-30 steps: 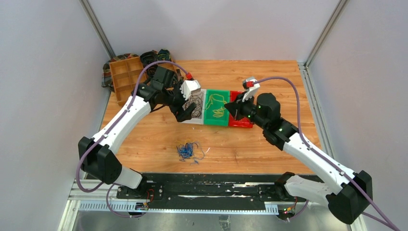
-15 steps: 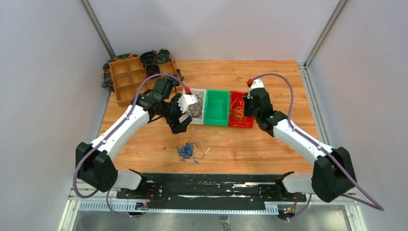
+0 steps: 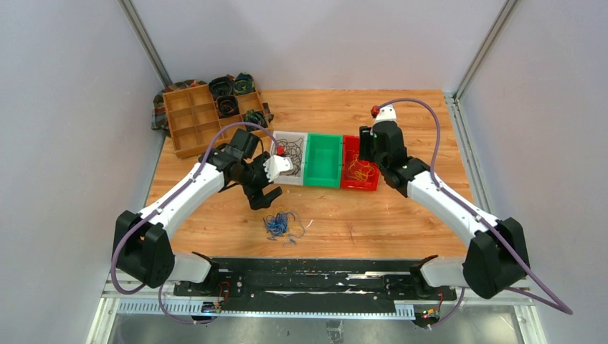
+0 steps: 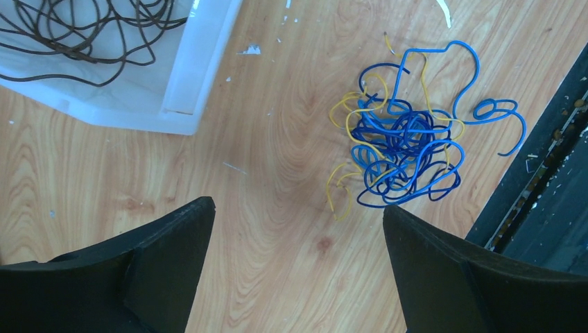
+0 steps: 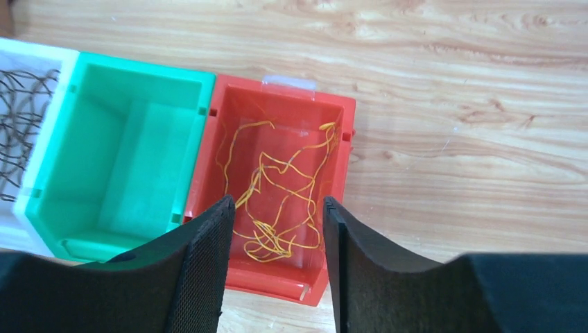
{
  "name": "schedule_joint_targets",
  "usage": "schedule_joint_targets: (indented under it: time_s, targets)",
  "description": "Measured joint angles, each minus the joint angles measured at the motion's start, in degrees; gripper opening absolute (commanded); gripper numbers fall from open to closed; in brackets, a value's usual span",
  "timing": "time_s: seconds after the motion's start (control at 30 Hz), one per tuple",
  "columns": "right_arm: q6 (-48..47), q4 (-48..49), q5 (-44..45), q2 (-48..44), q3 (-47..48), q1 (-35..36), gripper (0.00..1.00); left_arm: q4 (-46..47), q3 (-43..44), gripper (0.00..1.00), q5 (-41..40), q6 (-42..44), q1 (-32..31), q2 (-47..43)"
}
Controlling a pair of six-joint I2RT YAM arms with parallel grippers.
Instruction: Untangle the cables
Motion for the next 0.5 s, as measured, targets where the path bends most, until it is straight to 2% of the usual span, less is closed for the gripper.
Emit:
schedule_joint_targets:
  time_s: [0.13,0.33,0.5]
  targets:
    - [-0.2,1.9,-0.5,-4.6,-1.8,2.6,0.52,1.0,-1.5,0.9,1.5,-0.3,0.0,0.8]
    - [0.5,4.5,-0.7,-11.1,-9.1,7.9,0.5,4.5,-2.7,0.84,8.2,-5.8,0.0,5.5]
    - [3.3,4.4,-0.3,-14.6,-15.0,8.4,0.5,7.1,-2.8,0.76,9.4,-9.6,-0.1,9.9]
